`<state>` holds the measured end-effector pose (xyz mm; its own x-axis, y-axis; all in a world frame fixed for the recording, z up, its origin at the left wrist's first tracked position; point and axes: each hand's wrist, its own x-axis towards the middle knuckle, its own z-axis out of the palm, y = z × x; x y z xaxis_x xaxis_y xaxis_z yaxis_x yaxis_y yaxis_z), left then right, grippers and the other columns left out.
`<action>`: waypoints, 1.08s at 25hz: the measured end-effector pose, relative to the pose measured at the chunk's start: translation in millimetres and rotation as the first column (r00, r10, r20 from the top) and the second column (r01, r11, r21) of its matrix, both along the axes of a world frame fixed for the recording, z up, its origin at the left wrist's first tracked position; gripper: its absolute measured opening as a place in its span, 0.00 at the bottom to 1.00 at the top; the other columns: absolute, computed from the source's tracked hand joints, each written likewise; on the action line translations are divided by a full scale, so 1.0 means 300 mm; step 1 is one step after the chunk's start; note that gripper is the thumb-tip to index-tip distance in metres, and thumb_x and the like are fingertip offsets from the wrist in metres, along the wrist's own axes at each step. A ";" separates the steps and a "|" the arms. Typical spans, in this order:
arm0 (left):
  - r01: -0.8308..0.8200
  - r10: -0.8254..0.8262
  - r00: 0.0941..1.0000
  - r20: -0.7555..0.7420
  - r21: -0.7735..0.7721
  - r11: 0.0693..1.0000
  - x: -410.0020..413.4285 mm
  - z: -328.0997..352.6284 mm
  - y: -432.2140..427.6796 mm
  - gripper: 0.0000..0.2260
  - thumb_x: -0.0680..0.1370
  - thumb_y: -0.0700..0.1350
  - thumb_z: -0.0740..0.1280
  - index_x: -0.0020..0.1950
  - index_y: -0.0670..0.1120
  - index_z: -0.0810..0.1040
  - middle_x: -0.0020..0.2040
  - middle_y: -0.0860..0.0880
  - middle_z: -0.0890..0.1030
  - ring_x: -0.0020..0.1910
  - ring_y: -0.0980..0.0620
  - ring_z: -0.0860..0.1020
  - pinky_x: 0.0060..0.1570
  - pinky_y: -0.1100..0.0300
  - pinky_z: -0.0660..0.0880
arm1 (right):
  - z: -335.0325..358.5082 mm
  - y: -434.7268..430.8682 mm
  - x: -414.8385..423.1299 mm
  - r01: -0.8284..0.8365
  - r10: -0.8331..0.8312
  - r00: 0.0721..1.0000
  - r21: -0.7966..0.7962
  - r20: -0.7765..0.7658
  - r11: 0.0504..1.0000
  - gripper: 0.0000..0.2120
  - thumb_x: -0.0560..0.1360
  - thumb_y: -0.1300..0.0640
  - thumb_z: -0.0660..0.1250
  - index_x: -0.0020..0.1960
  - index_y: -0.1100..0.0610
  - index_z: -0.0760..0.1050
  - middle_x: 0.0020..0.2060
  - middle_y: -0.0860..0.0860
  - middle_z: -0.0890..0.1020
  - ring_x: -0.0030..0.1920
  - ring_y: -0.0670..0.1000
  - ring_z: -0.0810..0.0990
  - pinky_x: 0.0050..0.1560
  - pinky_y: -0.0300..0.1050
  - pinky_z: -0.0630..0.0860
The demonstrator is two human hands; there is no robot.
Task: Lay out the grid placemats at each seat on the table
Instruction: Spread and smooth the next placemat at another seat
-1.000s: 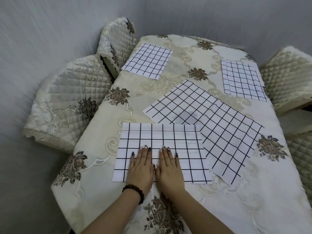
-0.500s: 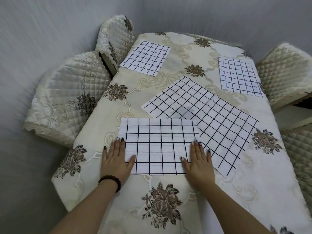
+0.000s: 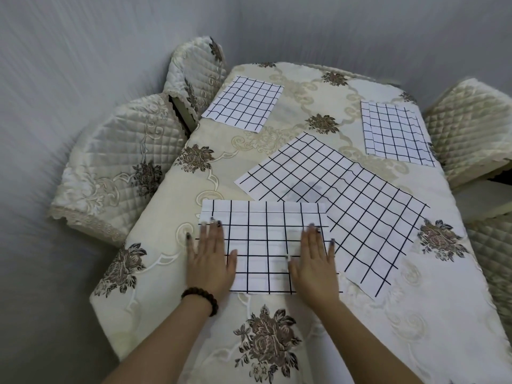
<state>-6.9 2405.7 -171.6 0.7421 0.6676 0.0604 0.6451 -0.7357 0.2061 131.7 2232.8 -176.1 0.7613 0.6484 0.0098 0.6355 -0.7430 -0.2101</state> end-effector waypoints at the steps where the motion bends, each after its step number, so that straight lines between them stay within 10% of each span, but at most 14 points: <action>1: 0.068 -0.068 0.997 0.022 -0.008 0.998 0.044 0.002 -0.044 0.30 0.78 0.56 0.42 0.77 0.44 0.52 0.78 0.47 0.53 0.77 0.49 0.46 0.73 0.48 0.36 | -0.003 0.056 -0.035 -0.045 0.045 0.999 0.020 -0.009 0.999 0.32 0.78 0.45 0.46 0.77 0.58 0.43 0.76 0.53 0.43 0.77 0.54 0.43 0.73 0.51 0.33; 6: 0.147 -0.153 0.982 -0.107 -0.063 0.987 0.109 -0.101 -0.163 0.29 0.77 0.54 0.35 0.78 0.47 0.48 0.79 0.48 0.50 0.76 0.51 0.40 0.71 0.50 0.39 | -0.075 0.160 -0.127 -0.098 0.089 0.988 -0.071 -0.128 0.993 0.26 0.76 0.50 0.54 0.71 0.60 0.67 0.72 0.53 0.64 0.70 0.54 0.69 0.70 0.51 0.48; 10: 0.126 -0.132 0.985 -0.115 -0.057 0.990 0.075 -0.110 -0.132 0.24 0.79 0.55 0.50 0.74 0.48 0.64 0.73 0.48 0.67 0.74 0.48 0.63 0.69 0.45 0.53 | -0.095 0.126 -0.107 -0.075 0.070 0.995 -0.068 -0.072 0.995 0.28 0.78 0.46 0.51 0.74 0.58 0.61 0.74 0.52 0.64 0.74 0.52 0.63 0.71 0.53 0.48; 16: -0.018 0.013 0.988 -0.156 -0.027 0.999 -0.012 -0.113 -0.005 0.32 0.77 0.64 0.42 0.78 0.51 0.49 0.78 0.51 0.51 0.77 0.51 0.48 0.73 0.49 0.39 | -0.069 0.040 -0.056 -0.054 0.046 0.995 -0.092 -0.083 0.994 0.35 0.78 0.36 0.39 0.77 0.54 0.38 0.76 0.48 0.39 0.76 0.47 0.36 0.75 0.54 0.38; 27: -0.078 0.075 0.990 -0.118 -0.017 0.997 -0.127 -0.103 0.115 0.38 0.74 0.69 0.41 0.78 0.47 0.51 0.78 0.49 0.54 0.77 0.50 0.51 0.73 0.47 0.41 | -0.065 -0.113 0.047 0.091 -0.100 0.993 -0.130 -0.060 0.987 0.34 0.78 0.37 0.37 0.77 0.54 0.36 0.77 0.48 0.39 0.76 0.46 0.35 0.76 0.53 0.37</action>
